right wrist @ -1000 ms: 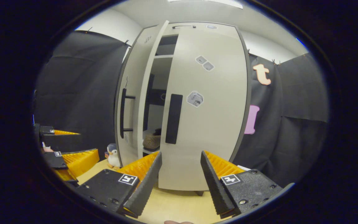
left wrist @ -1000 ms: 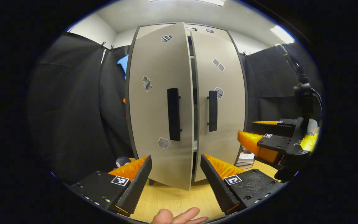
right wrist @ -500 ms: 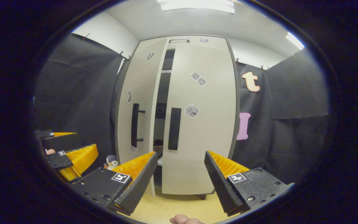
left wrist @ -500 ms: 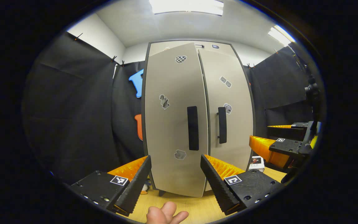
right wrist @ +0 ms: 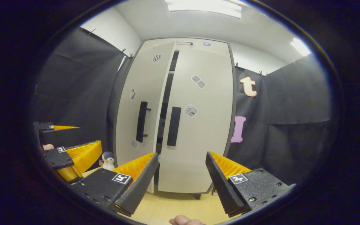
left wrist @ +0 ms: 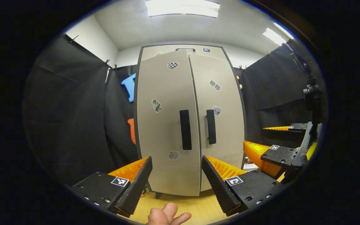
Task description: Grab one shoe with the right hand and put it into the shoe cabinet, grab the other shoe with the left hand and put it into the shoe cabinet; then close the right door with the right hand and the left door with the left hand.
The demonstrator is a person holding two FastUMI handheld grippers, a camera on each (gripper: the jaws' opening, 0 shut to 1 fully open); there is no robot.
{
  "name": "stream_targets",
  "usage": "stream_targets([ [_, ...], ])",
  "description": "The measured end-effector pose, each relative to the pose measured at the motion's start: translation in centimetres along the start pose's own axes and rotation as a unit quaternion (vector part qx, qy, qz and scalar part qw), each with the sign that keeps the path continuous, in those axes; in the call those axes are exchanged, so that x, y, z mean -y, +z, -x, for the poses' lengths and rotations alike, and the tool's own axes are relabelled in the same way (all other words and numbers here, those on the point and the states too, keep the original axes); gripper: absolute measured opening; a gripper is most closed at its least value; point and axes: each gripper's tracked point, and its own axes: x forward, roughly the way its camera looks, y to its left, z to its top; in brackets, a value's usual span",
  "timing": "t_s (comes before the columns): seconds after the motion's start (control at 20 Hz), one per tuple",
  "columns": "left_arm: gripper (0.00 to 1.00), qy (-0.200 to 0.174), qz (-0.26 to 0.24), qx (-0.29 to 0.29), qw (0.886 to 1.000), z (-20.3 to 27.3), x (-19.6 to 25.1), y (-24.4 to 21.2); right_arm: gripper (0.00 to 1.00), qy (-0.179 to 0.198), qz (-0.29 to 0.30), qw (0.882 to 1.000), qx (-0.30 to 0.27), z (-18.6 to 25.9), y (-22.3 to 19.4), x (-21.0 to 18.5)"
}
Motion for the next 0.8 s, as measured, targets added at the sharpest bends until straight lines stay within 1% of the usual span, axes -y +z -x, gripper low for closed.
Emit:
stream_targets([
  [0.15,0.96,-0.004,0.011,-0.001,1.000,0.09,0.10,0.17,0.99,-0.002,0.009,1.000,0.003,0.32,0.30,0.34],
  [0.55,0.96,-0.006,0.012,-0.003,1.000,0.69,-0.26,0.08,0.99,-0.006,0.009,1.000,0.000,0.40,0.20,0.58],
  [0.7,0.96,-0.012,0.012,-0.013,1.000,0.67,-0.21,-0.40,0.99,-0.003,0.011,1.000,-0.001,0.57,0.20,0.26],
  [0.8,0.96,-0.007,0.016,-0.014,1.000,0.76,-0.56,-0.48,0.99,-0.004,0.011,1.000,0.003,0.87,0.36,0.09],
])
